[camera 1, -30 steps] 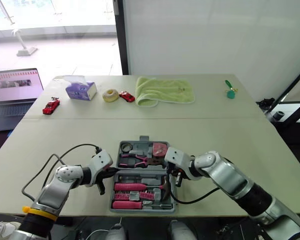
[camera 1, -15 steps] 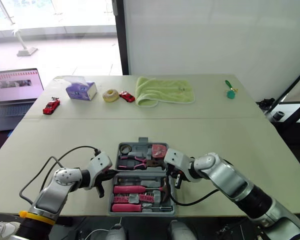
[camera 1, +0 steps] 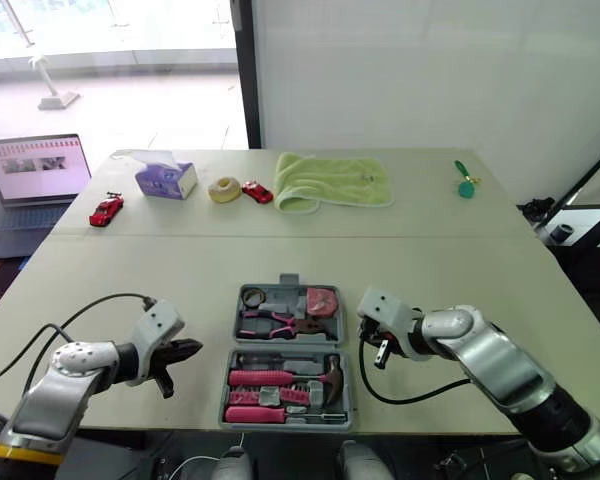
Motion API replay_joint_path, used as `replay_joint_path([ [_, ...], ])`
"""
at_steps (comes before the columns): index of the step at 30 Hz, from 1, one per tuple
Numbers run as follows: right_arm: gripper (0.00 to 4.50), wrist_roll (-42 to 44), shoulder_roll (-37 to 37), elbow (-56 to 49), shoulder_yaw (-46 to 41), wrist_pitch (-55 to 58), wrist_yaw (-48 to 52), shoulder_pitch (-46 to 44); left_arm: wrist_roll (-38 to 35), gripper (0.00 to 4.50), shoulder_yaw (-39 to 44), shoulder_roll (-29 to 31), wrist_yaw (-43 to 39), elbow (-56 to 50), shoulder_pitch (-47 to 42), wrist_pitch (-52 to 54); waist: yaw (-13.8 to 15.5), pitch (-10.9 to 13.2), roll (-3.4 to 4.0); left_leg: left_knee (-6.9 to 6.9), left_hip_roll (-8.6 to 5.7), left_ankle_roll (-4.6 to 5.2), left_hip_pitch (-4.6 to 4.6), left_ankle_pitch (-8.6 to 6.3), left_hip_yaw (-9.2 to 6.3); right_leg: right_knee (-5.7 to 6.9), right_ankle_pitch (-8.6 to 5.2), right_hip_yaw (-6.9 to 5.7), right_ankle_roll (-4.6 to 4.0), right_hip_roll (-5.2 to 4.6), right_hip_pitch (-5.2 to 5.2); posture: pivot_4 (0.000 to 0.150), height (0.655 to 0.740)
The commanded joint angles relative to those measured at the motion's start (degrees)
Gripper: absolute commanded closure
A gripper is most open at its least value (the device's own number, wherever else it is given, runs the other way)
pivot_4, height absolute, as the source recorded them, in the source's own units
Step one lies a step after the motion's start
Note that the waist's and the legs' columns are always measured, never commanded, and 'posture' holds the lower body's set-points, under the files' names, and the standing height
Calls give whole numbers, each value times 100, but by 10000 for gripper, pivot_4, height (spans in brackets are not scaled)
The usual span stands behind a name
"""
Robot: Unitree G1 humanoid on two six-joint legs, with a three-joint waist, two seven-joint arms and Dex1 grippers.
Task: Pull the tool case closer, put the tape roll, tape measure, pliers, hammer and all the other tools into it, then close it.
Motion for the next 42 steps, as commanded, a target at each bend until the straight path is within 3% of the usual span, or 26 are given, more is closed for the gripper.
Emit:
replay_joint_path([
  [1, 44600, 326, 289, -447, -579, 111, -206, 226, -655, 45000, 171, -117, -907, -282, 382, -1149, -2, 3, -6, 1, 0, 0, 0, 0, 2, -4, 0, 0, -1, 0, 2, 1500, 7400],
  [4, 44600, 427, 495, -486, -753, 100, -379, 350, -1039, 45000, 56, -335, -1292, -160, 448, -1454, -10, 3, -4, 1, 0, 0, 2, 0, 4, -5, 0, 1, -4, 0, 2, 1500, 7400],
  [7, 44600, 787, 1056, -475, -1121, 362, -585, 357, -726, 45000, -506, -682, -1833, 626, 263, -2380, -9, 1, -2, 4, 0, 0, 2, 0, 4, -7, -1, 1, -6, 1, 4, 1500, 7400],
  [18, 44600, 1171, 1449, -377, -1485, 855, -1064, 94, 29, 45000, -1421, -1066, -2034, 2235, -356, -3537, -24, 1, -1, 1, 0, 0, -1, 0, 2, -7, 0, 2, -3, 4, 1, 1500, 7400],
  [21, 32175, 1397, 1670, -404, -1740, 1079, -1184, 63, 229, 45000, -1595, -986, -2003, 2248, -415, -3589, -15, 1, -1, 1, 0, 0, -2, 0, 1, -7, 1, 2, 0, 4, 2, 1500, 7400],
  [27, 1908, 1520, 2200, 127, -2218, 1630, -1668, -215, 360, 45000, -1749, -728, -1833, 1866, -439, -3197, -23, 0, 4, 0, 0, 0, 1, 0, 0, -3, 2, 2, 1, 4, 3, 1500, 7400],
  [36, 877, 1719, 2928, 1389, -2616, 1248, -1945, -733, 288, 45000, -1823, -561, -1662, 1465, -500, -2621, -34, 3, 8, -12, 1, 0, 2, 0, 0, 0, 8, 2, 12, 7, -3, 1500, 7400],
  [42, 877, 1644, 2948, 1868, -2484, 911, -2055, -794, 323, 45000, -1879, -516, -1646, 1333, -365, -2594, -29, 4, 11, -23, 1, 0, 3, 0, 0, 0, 8, 2, 13, 7, -7, 1500, 7400],
])
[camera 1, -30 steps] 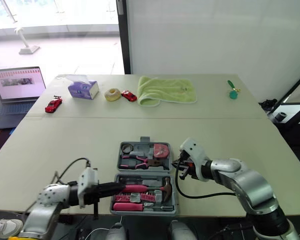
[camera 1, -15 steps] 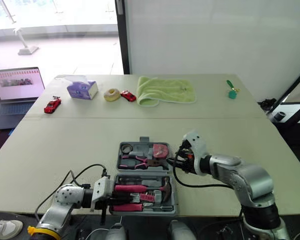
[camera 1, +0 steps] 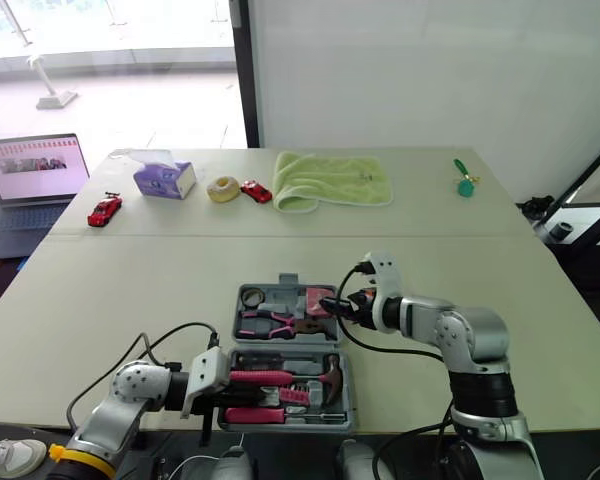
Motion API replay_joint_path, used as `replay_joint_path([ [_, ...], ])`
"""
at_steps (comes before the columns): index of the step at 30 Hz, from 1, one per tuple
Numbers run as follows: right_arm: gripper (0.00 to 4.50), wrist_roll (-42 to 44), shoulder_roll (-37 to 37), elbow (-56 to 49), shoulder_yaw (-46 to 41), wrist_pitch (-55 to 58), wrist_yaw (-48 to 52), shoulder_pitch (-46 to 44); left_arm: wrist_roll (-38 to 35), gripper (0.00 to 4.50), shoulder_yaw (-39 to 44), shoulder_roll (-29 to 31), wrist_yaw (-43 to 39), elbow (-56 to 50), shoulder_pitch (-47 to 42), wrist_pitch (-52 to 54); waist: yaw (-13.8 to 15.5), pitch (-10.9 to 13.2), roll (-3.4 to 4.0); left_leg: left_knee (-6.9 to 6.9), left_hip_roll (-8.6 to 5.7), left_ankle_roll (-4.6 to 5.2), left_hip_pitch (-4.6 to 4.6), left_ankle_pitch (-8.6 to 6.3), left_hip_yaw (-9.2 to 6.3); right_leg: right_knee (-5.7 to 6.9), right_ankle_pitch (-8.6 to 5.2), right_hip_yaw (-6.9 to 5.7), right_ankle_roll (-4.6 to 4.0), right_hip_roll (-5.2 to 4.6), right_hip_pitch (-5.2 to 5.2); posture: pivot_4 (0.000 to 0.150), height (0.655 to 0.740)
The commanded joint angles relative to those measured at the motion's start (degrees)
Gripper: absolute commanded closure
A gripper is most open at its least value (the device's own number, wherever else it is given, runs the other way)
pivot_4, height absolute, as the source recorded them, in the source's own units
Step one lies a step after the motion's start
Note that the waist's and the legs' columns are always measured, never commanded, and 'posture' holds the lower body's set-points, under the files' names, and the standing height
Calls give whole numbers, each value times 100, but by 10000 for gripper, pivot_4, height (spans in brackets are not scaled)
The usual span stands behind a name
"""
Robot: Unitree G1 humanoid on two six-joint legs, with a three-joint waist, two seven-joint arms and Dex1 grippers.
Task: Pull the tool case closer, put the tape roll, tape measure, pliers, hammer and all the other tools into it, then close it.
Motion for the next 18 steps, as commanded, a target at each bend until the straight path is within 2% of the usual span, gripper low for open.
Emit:
replay_joint_path([
  [1, 877, 50, 52, 97, 3, -204, -69, -58, 23, 45000, -75, 82, 13, -166, 101, -15, -2, 0, 1, -1, 0, 0, 0, 0, 0, 0, 0, 0, 0, 0, -1, 1500, 7400],
  [18, 877, 152, 174, 1119, 113, -707, 36, -246, 245, 45000, -142, 145, 54, 375, 231, -682, -46, -2, 7, -8, 0, 0, 7, 0, 1, 0, -1, 1, -2, 0, 0, 1500, 7400],
])
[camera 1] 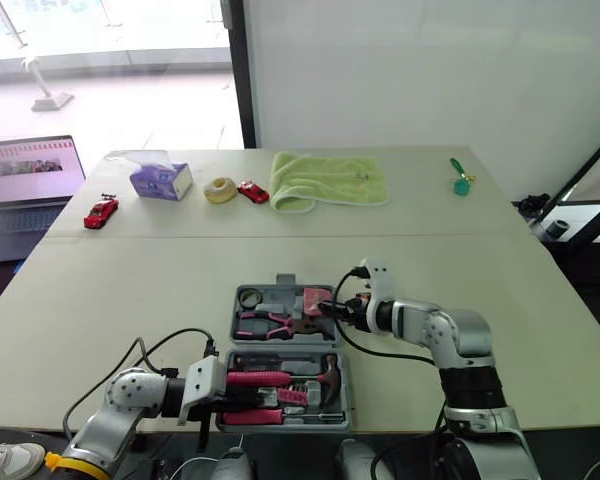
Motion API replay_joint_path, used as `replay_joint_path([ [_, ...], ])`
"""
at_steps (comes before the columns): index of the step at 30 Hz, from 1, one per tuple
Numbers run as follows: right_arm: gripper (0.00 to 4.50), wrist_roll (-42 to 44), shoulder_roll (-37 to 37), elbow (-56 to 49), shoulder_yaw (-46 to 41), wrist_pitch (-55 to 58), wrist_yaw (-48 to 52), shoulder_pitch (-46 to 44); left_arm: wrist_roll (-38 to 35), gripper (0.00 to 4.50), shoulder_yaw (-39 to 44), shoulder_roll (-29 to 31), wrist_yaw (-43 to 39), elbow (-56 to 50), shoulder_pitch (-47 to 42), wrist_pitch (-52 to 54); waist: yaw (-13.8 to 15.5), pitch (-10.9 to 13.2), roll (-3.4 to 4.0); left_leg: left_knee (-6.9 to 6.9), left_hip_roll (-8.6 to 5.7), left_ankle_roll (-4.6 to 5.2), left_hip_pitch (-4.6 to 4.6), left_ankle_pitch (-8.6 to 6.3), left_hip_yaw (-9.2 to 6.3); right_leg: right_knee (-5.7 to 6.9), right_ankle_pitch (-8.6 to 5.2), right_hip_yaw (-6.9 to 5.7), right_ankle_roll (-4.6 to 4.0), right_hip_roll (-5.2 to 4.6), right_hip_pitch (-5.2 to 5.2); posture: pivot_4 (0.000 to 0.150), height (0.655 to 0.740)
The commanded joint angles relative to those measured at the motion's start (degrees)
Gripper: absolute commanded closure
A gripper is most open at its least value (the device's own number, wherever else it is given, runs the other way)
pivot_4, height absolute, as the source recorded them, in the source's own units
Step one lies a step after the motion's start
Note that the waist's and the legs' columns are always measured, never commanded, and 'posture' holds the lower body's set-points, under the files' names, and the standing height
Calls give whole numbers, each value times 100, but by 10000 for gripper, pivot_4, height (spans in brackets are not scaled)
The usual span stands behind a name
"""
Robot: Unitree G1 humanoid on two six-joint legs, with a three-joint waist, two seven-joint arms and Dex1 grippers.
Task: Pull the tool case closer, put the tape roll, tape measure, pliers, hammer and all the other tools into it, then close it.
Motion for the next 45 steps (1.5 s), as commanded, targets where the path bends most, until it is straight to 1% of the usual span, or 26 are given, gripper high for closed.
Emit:
replay_joint_path([
  [1, 877, 199, 136, 182, -42, -111, 135, -132, 206, 45000, -136, 118, -2, 175, 86, -58, -17, 0, 0, 0, 0, 0, 0, 0, 0, 0, 0, 0, 0, 0, 0, 1500, 7400],
  [4, 877, 342, 271, 440, -203, -161, 191, -223, 207, 45000, -158, 142, -16, 208, 52, -89, -66, -1, 2, -2, 0, 0, 1, 0, 0, 0, 0, 0, 0, 1, 1, 1500, 7400],
  [7, 877, 670, 426, 651, -509, 8, 296, -287, 233, 45000, -183, 178, -27, 272, 18, -144, -98, -2, 4, -3, 0, 0, 1, 0, 0, 0, 1, 0, 2, 1, 1, 1500, 7400],
  [11, 877, 768, 435, 855, -610, -91, 332, -338, 247, 45000, -213, 210, -30, 381, 10, -259, -101, -2, 7, -4, 0, 0, 2, 0, 0, 0, 1, 0, 2, 0, 1, 1500, 7400],
  [19, 877, 1231, 549, 1061, -1129, -68, 353, -506, 304, 45000, -299, 200, -14, 642, 3, -525, -104, 0, 19, -9, 0, 0, 5, 0, 0, 0, 1, 2, 2, 2, 0, 1500, 7400],
  [26, 877, 1578, 469, 710, -1179, 114, 489, -403, 364, 45000, -354, 170, -10, 1094, 20, -947, -108, -3, 33, -27, 0, 1, 12, 1, 1, 0, 1, 5, 2, 3, -2, 1500, 7400],
  [30, 877, 1968, 396, 169, -1105, 379, 750, -262, 435, 45000, -380, 123, -9, 1534, -21, -1286, -108, -7, 51, -32, 0, 1, 14, 2, 1, 0, 1, 7, 2, 4, -3, 1500, 7400],
  [33, 877, 2169, 207, -228, -1007, 491, 971, -120, 444, 45000, -384, 88, -2, 1823, -120, -1465, -105, -21, 75, -33, 0, 1, 18, 2, 1, -1, 1, 9, 1, 5, 0, 1500, 7400],
  [37, 877, 2435, 42, -523, -989, 617, 1128, -45, 412, 45000, -380, 93, 2, 1991, -222, -1544, -107, -39, 105, -34, 0, 1, 23, 2, 0, -1, -2, 14, -3, 10, 1, 1500, 7400],
  [42, 877, 2622, -179, -714, -853, 641, 1347, 40, 397, 45000, -317, 118, 54, 2232, -354, -1607, -104, -45, 113, -35, 0, 1, 26, 2, -2, -2, -7, 17, -13, 13, 2, 1500, 7400],
  [45, 877, 2693, -264, -720, -823, 600, 1419, 43, 277, 45000, -213, 159, 81, 2174, -383, -1530, -101, -45, 114, -35, 0, 2, 27, 2, -2, -1, -7, 17, -13, 13, 4, 1500, 7400],
])
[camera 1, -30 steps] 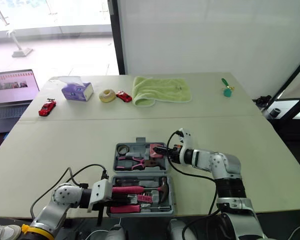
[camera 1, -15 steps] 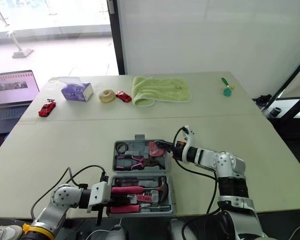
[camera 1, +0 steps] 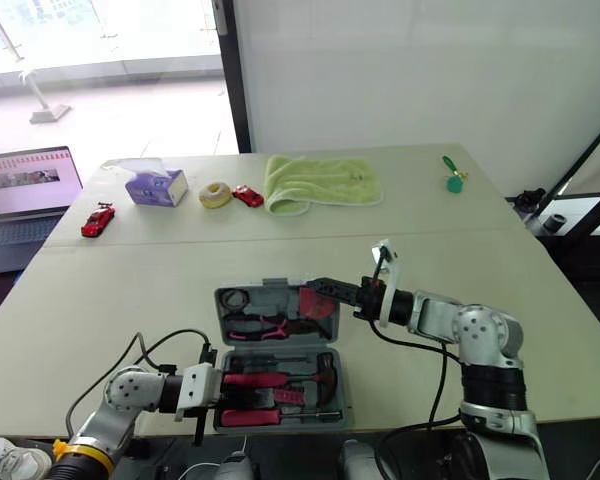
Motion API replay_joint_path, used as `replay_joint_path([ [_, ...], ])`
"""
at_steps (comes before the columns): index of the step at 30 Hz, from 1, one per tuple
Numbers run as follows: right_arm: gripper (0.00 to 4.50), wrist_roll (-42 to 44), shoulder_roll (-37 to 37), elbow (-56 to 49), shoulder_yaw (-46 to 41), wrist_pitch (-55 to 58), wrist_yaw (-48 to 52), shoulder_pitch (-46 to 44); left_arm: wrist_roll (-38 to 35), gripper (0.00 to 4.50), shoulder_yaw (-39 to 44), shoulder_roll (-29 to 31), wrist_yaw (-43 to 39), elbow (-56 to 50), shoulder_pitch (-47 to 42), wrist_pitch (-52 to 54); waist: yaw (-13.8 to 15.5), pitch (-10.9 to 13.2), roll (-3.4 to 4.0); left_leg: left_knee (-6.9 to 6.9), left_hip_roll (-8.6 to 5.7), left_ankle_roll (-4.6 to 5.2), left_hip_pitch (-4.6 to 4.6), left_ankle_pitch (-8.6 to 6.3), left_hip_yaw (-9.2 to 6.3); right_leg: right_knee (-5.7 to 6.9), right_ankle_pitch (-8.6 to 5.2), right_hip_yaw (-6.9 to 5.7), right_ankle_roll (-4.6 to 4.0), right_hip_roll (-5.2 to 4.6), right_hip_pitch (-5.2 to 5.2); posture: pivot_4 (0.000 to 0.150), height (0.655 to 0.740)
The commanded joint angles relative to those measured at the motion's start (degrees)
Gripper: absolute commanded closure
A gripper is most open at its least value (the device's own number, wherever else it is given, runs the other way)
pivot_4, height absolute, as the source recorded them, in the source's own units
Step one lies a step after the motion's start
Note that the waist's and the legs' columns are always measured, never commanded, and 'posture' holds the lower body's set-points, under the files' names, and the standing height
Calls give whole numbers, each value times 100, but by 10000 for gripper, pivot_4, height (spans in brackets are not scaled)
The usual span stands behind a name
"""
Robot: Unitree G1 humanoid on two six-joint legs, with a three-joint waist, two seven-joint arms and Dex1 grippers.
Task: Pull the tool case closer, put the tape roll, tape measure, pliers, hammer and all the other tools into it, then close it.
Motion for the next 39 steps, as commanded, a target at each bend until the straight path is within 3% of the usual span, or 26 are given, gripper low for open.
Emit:
replay_joint_path([
  [1, 877, 273, -68, -205, 50, -41, 163, -34, 256, 45000, 108, 157, 191, 631, 115, 350, 0, 0, 0, 0, 0, 0, 0, 0, 0, 0, 0, 0, 0, 0, 0, 1500, 7400],
  [10, 877, 306, -106, -139, 198, -225, 264, -98, -721, 45000, 695, 611, 189, -1105, 710, 1768, -20, 11, -15, -6, 6, 0, -22, 0, -4, 2, 5, 0, 9, 7, -27, 1500, 7400],
  [17, 877, 644, -253, -586, 174, -36, 291, -40, -1369, 45000, 1555, 1036, -171, -1141, 1326, 2300, -12, 36, -34, -20, 7, 0, -33, 0, -2, 2, -2, 0, -1, 7, -49, 1500, 7400],
  [21, 877, 1934, -715, -2001, -146, 935, 133, 539, -1233, 45000, 1945, 1290, -483, -391, 1365, 1835, 28, 56, -43, -20, 7, 0, -50, 0, -3, -1, -6, -5, -6, 5, -60, 1500, 7400],
  [24, 877, 3123, -1334, -3360, -161, 1304, -140, 1578, -1446, 45000, 2204, 1359, -676, -356, 1234, 1880, 67, 60, -58, -18, 6, 0, -77, 0, -4, -13, -9, -15, -7, -2, -69, 1500, 7400],
  [27, 877, 4669, -2115, -3758, -333, 544, -1098, 2099, -1707, 45000, 2453, 1437, -966, -448, 1111, 2010, 130, 68, -71, -12, 5, -1, -102, 0, -4, -20, -9, -22, -6, -9, -87, 1500, 7400],
  [30, 877, 5340, -2994, -3758, -815, -258, -1780, 2095, -1973, 45000, 2664, 1547, -1266, -578, 1034, 2297, 61, 81, -95, 3, 5, -6, -98, 3, 9, -20, -10, -11, -27, -12, -85, 1500, 7400],
  [32, 877, 4920, -3424, -3905, -1075, -484, -1772, 2107, -2109, 45000, 2770, 1613, -1300, -739, 973, 2612, 40, 84, -115, 6, 6, -11, -82, 7, 11, -20, -2, -10, -40, -12, -75, 1500, 7400],
  [36, 877, 2221, -4670, -4627, -1181, -1244, -572, 2877, -2242, 45000, 2940, 1767, -1247, -1117, 908, 3149, 77, 91, -133, 0, 6, -10, -85, 8, 9, -21, -9, -9, -33, -10, -80, 1500, 7400],
  [39, 877, 960, -4917, -4663, -1292, -2222, 266, 3536, -2360, 45000, 3101, 1867, -990, -1608, 919, 3614, 151, 93, -141, 2, 6, -10, -99, 8, 7, -21, -3, -11, -1, -7, -87, 1500, 7400],
])
